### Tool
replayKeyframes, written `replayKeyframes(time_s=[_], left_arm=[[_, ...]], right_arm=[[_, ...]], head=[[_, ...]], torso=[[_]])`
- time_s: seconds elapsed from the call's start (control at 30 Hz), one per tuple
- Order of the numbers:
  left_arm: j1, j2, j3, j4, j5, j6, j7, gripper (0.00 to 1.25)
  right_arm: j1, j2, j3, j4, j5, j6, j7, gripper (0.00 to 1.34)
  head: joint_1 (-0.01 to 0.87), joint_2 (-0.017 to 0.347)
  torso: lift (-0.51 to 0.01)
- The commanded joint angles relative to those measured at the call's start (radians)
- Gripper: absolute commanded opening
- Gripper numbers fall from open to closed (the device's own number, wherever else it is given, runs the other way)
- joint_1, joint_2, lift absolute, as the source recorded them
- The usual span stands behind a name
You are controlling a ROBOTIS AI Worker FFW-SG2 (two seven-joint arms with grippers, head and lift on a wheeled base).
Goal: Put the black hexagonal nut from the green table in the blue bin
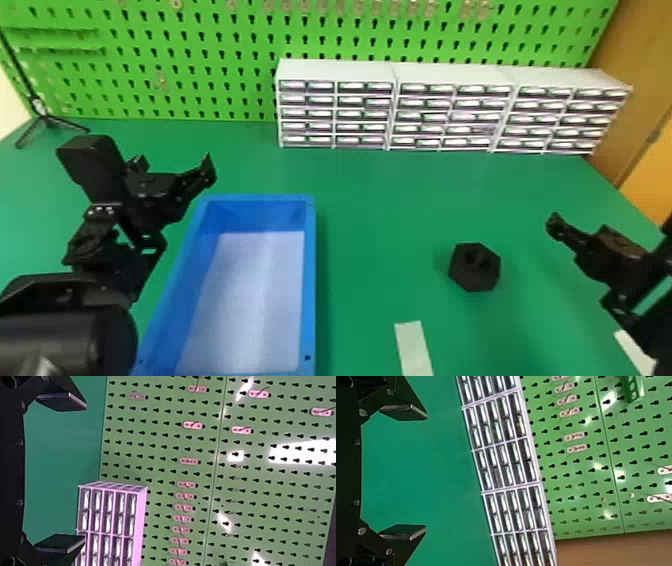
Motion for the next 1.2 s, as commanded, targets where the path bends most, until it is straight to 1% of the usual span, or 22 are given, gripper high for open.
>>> replayKeyframes(time_s=[0.0, 0.73, 1.17], left_arm=[[0.0, 0.0, 0.0, 0.0, 0.0, 0.0, 0.0, 1.14], [-0.002, 0.0, 0.0, 0.0, 0.0, 0.0, -0.002, 1.14], [-0.002, 0.0, 0.0, 0.0, 0.0, 0.0, -0.003, 1.14]], right_arm=[[0.0, 0.0, 0.0, 0.0, 0.0, 0.001, 0.0, 1.05], [-0.001, 0.002, -0.003, -0.008, 0.003, 0.005, 0.0, 1.05], [-0.006, 0.003, -0.014, -0.031, 0.016, 0.048, 0.0, 1.05]], head=[[0.692, 0.008], [0.692, 0.008], [0.692, 0.008]], torso=[[-0.097], [-0.097], [-0.097]])
